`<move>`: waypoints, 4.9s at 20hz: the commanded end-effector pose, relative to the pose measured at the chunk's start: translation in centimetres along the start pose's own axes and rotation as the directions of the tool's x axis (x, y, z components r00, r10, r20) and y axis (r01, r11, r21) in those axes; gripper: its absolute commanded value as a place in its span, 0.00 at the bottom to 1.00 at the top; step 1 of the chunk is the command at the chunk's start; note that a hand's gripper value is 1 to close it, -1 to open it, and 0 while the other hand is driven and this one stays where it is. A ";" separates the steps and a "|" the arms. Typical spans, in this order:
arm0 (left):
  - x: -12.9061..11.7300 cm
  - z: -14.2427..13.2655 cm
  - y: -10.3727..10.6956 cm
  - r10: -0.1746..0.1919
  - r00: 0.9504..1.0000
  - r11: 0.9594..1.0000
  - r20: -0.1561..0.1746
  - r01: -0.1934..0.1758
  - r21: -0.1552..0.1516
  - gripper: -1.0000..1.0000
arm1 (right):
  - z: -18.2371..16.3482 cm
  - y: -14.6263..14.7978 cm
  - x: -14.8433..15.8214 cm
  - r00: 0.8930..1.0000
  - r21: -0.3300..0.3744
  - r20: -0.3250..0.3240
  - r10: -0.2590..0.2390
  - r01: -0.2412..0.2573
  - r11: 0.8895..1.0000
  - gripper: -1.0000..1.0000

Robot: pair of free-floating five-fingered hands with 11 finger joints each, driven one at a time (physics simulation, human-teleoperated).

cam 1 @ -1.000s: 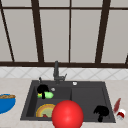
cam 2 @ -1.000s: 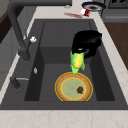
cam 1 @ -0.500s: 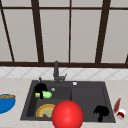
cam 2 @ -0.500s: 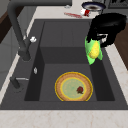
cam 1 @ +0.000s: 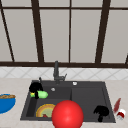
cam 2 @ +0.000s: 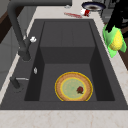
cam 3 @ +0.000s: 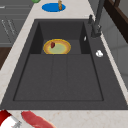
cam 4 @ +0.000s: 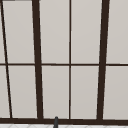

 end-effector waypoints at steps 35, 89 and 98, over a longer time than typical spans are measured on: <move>12.4 27.2 1.7 -0.017 1.000 0.998 0.011 0.017 0.054 1.00 | 0.0 0.0 0.0 1.000 0.000 0.000 0.000 0.000 1.000 0.50; 5.3 37.5 -5.4 0.104 0.993 0.992 0.050 -0.108 0.070 0.00 | 0.0 0.0 0.0 1.000 0.000 0.000 0.000 0.000 1.000 0.50; 4.4 33.1 -5.6 0.126 0.991 0.992 0.038 -0.127 0.023 0.00 | 0.0 0.0 0.0 1.000 0.000 0.000 0.000 0.000 1.000 0.50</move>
